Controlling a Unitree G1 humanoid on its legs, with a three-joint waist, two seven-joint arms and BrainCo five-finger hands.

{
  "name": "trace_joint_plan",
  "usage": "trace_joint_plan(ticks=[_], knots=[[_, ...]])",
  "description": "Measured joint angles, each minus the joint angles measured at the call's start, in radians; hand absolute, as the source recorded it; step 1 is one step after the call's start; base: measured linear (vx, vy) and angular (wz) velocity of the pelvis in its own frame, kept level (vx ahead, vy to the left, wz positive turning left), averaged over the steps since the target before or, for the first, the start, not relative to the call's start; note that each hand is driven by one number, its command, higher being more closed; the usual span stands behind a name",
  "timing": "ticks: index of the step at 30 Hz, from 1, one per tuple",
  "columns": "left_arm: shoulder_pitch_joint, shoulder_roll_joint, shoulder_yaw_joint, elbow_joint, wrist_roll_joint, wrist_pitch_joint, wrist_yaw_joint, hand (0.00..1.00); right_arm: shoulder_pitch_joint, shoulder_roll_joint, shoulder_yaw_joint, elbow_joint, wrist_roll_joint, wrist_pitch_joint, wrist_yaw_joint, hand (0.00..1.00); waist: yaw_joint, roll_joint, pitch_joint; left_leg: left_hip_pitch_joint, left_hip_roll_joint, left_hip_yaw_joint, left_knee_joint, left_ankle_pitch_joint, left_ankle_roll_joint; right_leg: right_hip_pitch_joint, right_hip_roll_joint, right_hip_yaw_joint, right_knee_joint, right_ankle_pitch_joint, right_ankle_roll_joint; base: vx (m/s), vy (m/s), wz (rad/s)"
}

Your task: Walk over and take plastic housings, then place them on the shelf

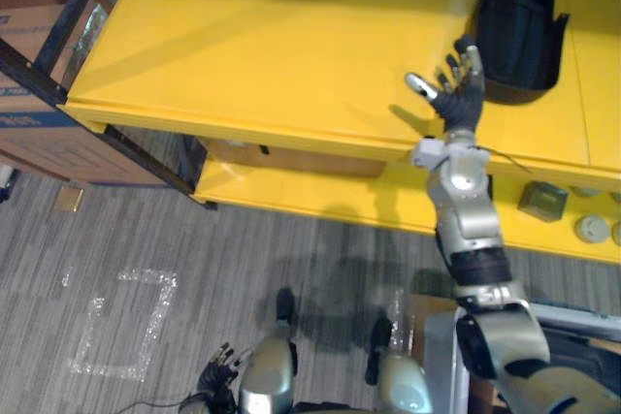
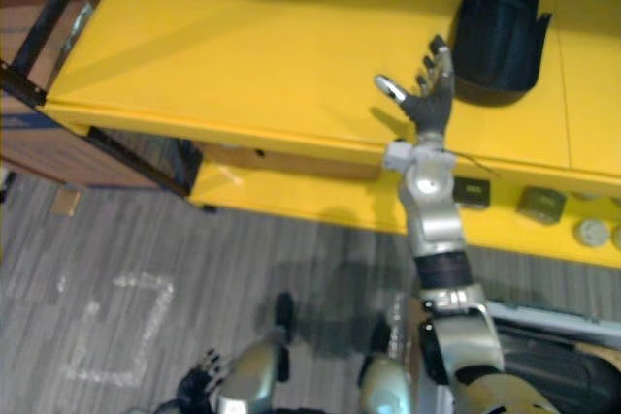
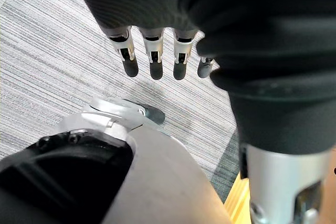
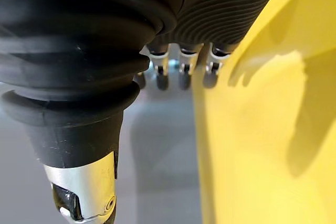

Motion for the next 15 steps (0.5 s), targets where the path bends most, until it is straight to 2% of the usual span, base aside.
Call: trace_joint_plan(ticks=[15], knots=[[0.0, 0.0, 0.001, 0.0, 0.0, 0.0, 0.006, 0.0, -0.006, -0.03, -0.064, 0.029, 0.001, 0.003, 0.002, 0.0, -0.014, 0.0, 0.0, 0.0, 0.0, 0.0, 0.0, 0.001, 0.001, 0.0, 0.0, 0.001, 0.0, 0.001, 0.0, 0.0, 0.0, 0.0]])
